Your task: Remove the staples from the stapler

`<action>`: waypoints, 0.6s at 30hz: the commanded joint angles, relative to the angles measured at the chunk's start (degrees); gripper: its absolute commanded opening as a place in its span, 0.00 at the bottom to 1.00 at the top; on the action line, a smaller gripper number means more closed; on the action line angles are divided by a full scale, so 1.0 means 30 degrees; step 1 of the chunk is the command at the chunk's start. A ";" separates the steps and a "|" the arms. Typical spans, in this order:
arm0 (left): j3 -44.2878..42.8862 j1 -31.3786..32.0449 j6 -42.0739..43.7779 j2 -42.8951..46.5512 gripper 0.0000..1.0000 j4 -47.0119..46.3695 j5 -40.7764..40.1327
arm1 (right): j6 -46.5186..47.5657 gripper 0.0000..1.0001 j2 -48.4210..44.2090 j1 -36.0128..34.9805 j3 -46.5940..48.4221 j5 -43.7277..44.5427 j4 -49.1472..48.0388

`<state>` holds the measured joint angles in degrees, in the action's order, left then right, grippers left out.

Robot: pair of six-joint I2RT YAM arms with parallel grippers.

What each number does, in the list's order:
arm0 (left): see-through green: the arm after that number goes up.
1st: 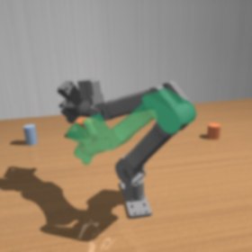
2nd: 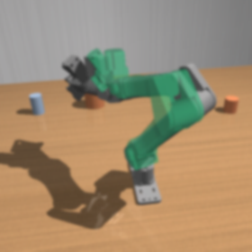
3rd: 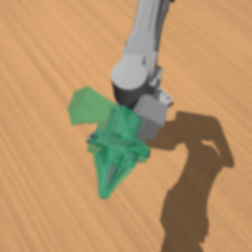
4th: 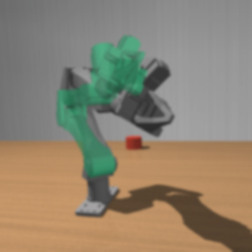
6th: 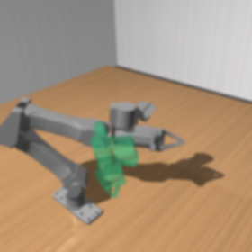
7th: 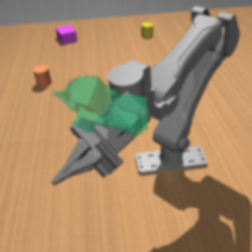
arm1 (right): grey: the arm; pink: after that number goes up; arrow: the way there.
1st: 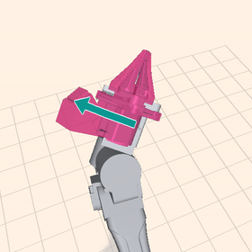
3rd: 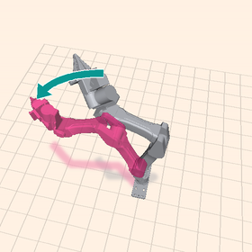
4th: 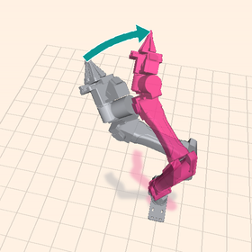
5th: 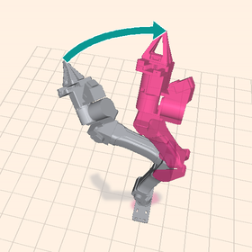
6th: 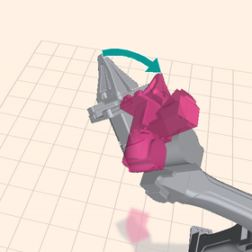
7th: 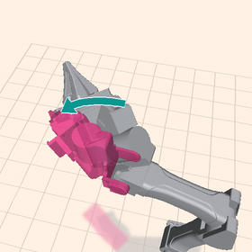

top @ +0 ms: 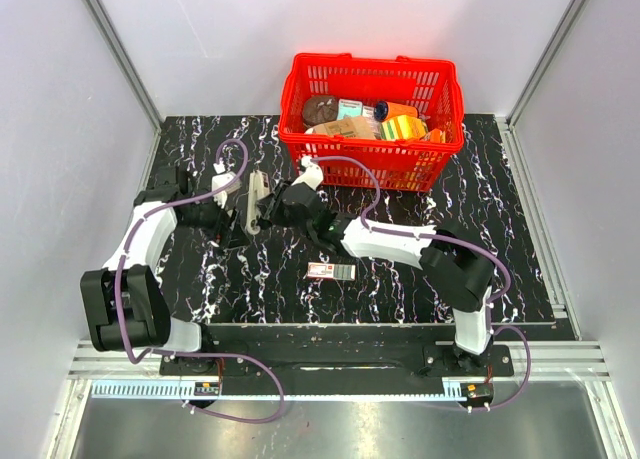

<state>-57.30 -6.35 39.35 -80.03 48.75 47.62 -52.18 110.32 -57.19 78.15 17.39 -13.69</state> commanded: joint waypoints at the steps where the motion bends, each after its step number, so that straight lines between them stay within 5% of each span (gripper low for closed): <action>1: -0.0852 0.0183 0.0125 -0.0422 0.81 -0.1366 0.1705 | -0.1004 0.00 -0.0826 -0.0185 -0.0414 0.1206 -0.3140; 14: -0.0823 0.1003 -0.0080 -0.1302 0.81 -0.1777 0.2381 | -0.1004 0.00 -0.1383 -0.0390 -0.1000 0.1059 -0.3814; 18: -0.0881 0.1032 0.0066 -0.1536 0.62 -0.2041 0.2059 | -0.1092 0.00 -0.1705 -0.0536 -0.1352 0.0973 -0.4019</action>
<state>-58.17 -3.31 38.85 -84.03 45.32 52.23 -54.13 110.21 -57.63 74.02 18.63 -17.91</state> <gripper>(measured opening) 0.700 0.374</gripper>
